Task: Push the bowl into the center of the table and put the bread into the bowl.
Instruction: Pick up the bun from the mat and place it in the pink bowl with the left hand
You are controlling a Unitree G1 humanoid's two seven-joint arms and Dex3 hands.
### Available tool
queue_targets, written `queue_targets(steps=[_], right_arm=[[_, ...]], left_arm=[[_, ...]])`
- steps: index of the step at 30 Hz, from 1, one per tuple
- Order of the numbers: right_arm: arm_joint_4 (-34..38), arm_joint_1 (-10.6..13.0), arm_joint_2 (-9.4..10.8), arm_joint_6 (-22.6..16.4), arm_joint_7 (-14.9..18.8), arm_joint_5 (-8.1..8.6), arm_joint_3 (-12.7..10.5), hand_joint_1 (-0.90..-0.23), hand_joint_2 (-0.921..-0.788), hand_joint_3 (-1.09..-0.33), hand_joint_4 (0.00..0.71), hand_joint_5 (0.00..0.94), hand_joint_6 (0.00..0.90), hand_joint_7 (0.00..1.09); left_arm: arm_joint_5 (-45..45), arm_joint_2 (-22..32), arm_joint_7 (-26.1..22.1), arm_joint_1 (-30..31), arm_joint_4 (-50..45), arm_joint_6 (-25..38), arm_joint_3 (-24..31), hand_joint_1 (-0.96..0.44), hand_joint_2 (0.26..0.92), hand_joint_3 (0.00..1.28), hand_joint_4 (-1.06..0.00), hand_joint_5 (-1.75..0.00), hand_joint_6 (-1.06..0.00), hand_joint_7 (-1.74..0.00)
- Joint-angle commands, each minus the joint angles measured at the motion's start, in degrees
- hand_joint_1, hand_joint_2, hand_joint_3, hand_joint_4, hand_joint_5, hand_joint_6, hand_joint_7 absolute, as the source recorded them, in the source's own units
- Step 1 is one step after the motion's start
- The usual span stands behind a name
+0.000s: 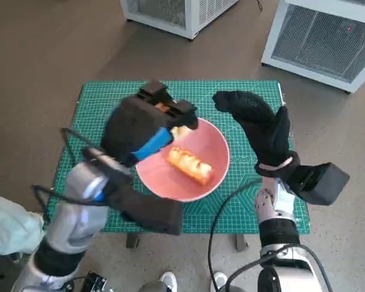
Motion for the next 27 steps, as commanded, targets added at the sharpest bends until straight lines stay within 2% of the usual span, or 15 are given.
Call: queue_targets(steps=[1, 4, 6, 7, 8, 9, 11, 13, 17, 18, 27], right_arm=[[-0.11, 1.67, -0.54, 0.08, -0.69, -0.27, -0.02, -0.686, -0.921, -0.714, 0.177, 0.000, -0.001, 0.54], [-0.28, 1.83, -0.63, 0.06, -0.90, -0.26, -0.07, -0.685, -0.921, -0.715, 0.176, 0.000, -0.001, 0.54], [-0.48, 1.97, -0.67, 0.07, -1.05, -0.26, -0.07, -0.684, -0.921, -0.716, 0.176, 0.000, -0.001, 0.54], [-0.57, 2.02, -0.68, 0.08, -1.12, -0.26, -0.06, -0.683, -0.921, -0.716, 0.175, 0.000, -0.001, 0.54], [-0.77, 2.11, -0.68, 0.10, -1.25, -0.29, -0.03, -0.683, -0.921, -0.716, 0.175, 0.000, -0.001, 0.54], [-0.91, 2.17, -0.68, 0.13, -1.36, -0.31, -0.01, -0.682, -0.921, -0.717, 0.174, 0.000, -0.001, 0.54], [-1.21, 2.28, -0.69, 0.20, -1.61, -0.36, 0.05, -0.682, -0.921, -0.718, 0.173, 0.000, -0.001, 0.54], [-1.36, 2.34, -0.70, 0.22, -1.84, -0.41, 0.07, -0.682, -0.921, -0.719, 0.172, 0.000, -0.001, 0.54], [-1.75, 2.41, -0.57, 0.35, -2.46, -0.66, 0.25, -0.686, -0.921, -0.718, 0.173, 0.001, -0.001, 0.54], [-1.88, 2.45, -0.51, 0.36, -2.68, -0.78, 0.33, -0.686, -0.921, -0.719, 0.173, 0.001, -0.001, 0.54], [-2.26, 2.55, -0.18, 0.07, -3.97, -1.40, 0.90, -0.684, -0.921, -0.717, 0.180, 0.004, -0.001, 0.54]], left_arm=[[-0.98, -0.78, 1.29, -0.82, 4.74, -2.25, -0.76, 0.00, 0.866, 0.11, -0.77, -1.19, -0.70, -0.99], [-3.51, -1.98, -1.40, -0.36, 6.36, -0.80, -0.37, 0.00, 0.899, 0.09, -0.75, -1.19, -0.62, -1.09], [-5.34, -2.73, -5.17, -0.09, 6.25, 2.00, -0.15, 0.00, 0.910, 0.16, -0.64, -1.25, -0.52, -1.23], [-6.06, -2.95, -7.02, -0.03, 6.03, 3.41, -0.11, -0.01, 0.878, 0.15, -0.54, -1.01, -0.44, -1.02], [-6.52, -2.92, -9.83, 0.01, 5.35, 5.55, -0.23, -0.02, 0.872, 0.14, -0.52, -0.89, -0.42, -0.91], [-6.79, -2.89, -11.80, 0.01, 4.82, 7.07, -0.32, -0.06, 0.872, 0.10, -0.48, -0.65, -0.40, -0.69], [-7.11, -2.61, -15.36, -0.04, 3.63, 9.69, -0.59, -0.11, 0.880, 0.06, -0.46, -0.38, -0.39, -0.44], [-7.44, -2.49, -17.50, -0.10, 2.55, 11.22, -0.66, -0.18, 0.888, 0.03, -0.42, -0.19, -0.37, -0.26], [-9.70, -1.99, -17.93, 0.46, 1.41, 10.07, 0.34, -0.24, 0.892, 0.01, -0.36, -0.06, -0.34, -0.16], [-10.23, -1.89, -17.23, 0.87, 1.05, 9.28, 0.76, -0.25, 0.902, 0.02, -0.31, -0.04, -0.32, -0.13], [-22.27, -3.25, -14.22, 4.35, -3.66, 5.51, 8.82, -0.23, 0.878, 0.00, -0.22, 0.00, -0.32, -0.09]])
